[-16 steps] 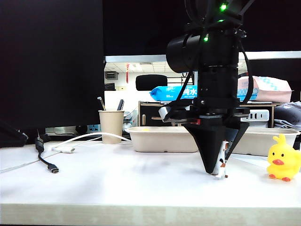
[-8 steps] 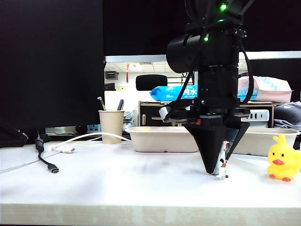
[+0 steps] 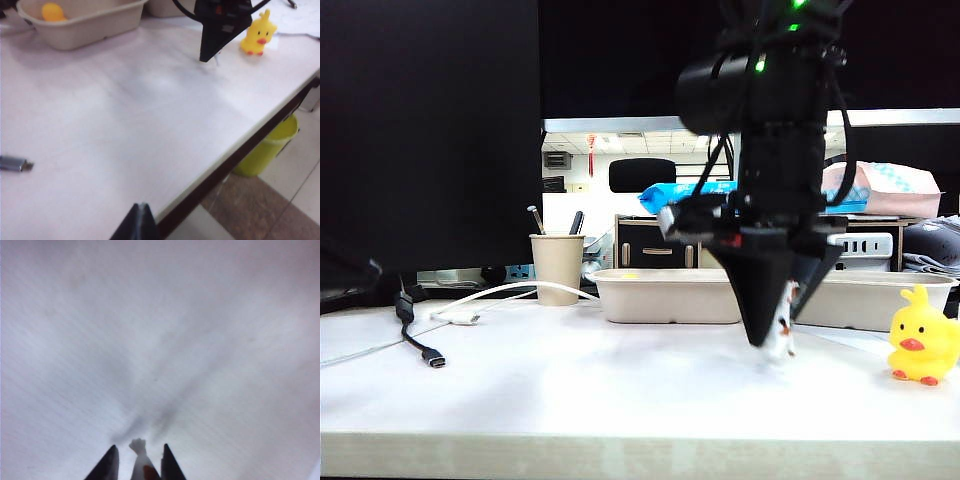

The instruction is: Put the dolls with similar colors into the same paper box, while dolls with different colors go into separate paper boxes.

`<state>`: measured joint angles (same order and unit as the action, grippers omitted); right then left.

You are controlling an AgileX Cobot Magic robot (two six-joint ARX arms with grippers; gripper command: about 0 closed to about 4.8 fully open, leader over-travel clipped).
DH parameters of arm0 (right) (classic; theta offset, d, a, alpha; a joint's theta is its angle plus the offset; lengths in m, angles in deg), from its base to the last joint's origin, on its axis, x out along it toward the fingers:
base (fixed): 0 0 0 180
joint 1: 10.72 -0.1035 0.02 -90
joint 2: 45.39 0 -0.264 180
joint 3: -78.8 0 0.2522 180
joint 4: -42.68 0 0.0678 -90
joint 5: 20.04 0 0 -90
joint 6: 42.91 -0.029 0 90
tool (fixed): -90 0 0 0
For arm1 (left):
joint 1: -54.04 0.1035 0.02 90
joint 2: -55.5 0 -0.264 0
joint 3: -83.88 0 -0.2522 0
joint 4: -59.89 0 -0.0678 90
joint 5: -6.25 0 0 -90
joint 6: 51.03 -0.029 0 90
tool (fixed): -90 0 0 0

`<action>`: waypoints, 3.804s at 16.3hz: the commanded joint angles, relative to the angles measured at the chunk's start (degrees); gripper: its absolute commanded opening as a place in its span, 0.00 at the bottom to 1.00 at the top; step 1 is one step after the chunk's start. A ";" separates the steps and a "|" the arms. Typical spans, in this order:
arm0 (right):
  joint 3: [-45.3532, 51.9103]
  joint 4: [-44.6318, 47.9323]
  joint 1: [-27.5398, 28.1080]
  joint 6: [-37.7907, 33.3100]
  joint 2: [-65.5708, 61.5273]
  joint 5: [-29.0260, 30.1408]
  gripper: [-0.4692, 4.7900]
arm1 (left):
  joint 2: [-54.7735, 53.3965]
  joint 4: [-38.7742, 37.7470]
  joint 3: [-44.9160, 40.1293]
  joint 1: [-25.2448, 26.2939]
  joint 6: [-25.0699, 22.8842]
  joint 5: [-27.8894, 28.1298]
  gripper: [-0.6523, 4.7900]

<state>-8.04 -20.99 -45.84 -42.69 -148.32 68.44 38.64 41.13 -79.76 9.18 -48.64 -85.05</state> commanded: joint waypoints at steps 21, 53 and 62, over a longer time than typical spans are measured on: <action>-16.41 9.07 18.36 2.97 -5.27 -5.49 0.34 | 16.68 0.79 -0.22 10.03 -0.07 0.02 0.11; 12.26 -3.54 17.38 3.87 22.82 7.80 0.99 | -4.00 0.81 -0.09 0.61 -0.07 0.00 0.11; 18.78 2.64 17.38 3.91 22.32 7.80 0.99 | -4.00 0.83 -0.09 0.61 -0.07 0.02 0.11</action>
<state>10.51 -19.70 -28.48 -38.82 -126.07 76.05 34.68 41.15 -80.07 9.83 -48.62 -84.85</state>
